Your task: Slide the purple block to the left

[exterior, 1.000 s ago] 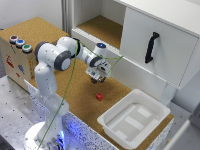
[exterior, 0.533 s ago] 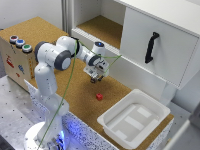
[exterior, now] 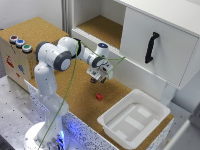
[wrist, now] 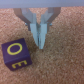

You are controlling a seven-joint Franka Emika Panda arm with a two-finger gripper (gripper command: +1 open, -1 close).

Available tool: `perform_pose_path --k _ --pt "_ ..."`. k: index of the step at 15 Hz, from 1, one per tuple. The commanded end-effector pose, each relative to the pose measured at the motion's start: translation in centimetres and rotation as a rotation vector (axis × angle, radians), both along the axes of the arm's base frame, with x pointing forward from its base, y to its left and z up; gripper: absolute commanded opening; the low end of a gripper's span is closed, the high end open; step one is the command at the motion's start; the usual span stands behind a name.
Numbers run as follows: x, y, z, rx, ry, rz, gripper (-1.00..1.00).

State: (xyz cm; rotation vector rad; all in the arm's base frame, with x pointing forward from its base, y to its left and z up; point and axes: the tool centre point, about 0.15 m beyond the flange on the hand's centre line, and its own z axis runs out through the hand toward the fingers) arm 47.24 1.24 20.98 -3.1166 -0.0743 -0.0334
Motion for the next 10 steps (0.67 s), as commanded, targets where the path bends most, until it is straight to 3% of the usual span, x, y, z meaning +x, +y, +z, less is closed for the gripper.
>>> perform_pose_path --k 1,5,10 --pt "-1.6 2.0 1.7 -0.111 0.081 0.105 -1.00" --pt "-3.5 3.3 0.8 -0.116 0.112 0.118 -1.00" --pt "-3.4 6.4 0.5 -0.072 0.093 0.139 -1.00"
